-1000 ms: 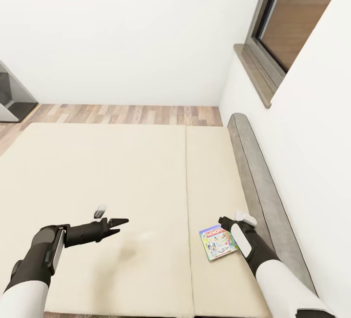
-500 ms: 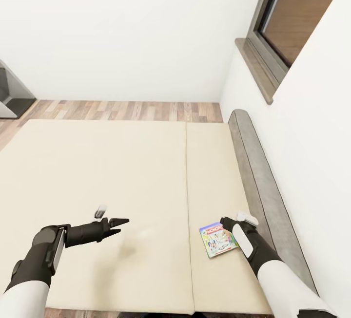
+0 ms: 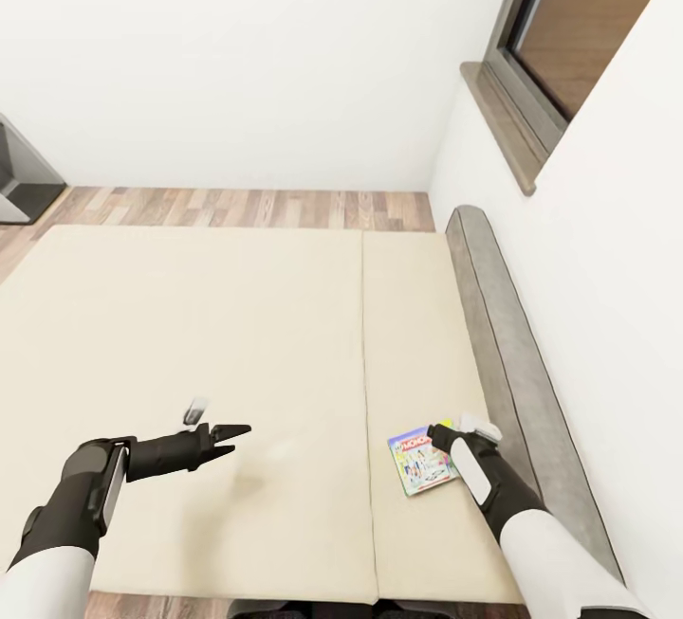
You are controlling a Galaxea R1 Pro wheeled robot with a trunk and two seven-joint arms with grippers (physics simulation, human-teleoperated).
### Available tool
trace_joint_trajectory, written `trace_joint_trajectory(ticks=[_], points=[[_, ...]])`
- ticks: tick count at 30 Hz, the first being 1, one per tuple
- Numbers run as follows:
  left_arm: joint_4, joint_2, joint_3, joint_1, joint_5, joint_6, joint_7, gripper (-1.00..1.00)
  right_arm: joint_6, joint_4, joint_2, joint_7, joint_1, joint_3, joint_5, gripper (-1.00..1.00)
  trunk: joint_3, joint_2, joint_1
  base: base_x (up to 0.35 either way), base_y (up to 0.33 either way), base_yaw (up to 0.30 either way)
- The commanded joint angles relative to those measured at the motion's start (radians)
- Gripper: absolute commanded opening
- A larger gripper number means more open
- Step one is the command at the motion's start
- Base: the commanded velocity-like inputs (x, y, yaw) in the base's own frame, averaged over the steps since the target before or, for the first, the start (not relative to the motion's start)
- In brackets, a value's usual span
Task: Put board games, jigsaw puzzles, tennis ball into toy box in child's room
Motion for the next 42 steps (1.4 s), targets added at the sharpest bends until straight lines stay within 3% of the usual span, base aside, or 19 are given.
trace_joint_trajectory(ticks=[1,9,16,29,42], points=[[-0.001,-0.001,0.003,-0.001,-0.01,0.009,-0.01,1.0,0.004,-0.003,0.001,-0.005,0.0,-0.003,-0.006,1.0,-0.003,-0.002,0.0,0.0,0.0,0.0],[-0.015,0.002,0.003,-0.028,-0.01,0.011,-0.009,1.0,0.029,0.005,0.002,-0.004,-0.008,-0.009,-0.014,1.0,-0.016,-0.002,0.0,0.0,0.0,0.0],[-0.027,0.007,0.004,-0.072,-0.016,0.004,0.002,1.0,0.101,0.007,0.008,-0.013,-0.087,-0.009,-0.008,1.0,-0.027,-0.002,0.0,0.0,0.0,0.0],[-0.031,0.001,0.001,-0.078,-0.013,0.002,0.004,1.0,0.176,0.006,-0.005,-0.073,-0.18,-0.006,-0.004,1.0,-0.048,-0.002,0.0,0.0,0.0,0.0],[-0.031,0.0,0.001,-0.081,-0.011,0.004,0.0,1.0,0.191,0.018,-0.012,-0.087,-0.201,-0.005,-0.005,1.0,-0.07,-0.002,0.0,0.0,0.0,0.0]])
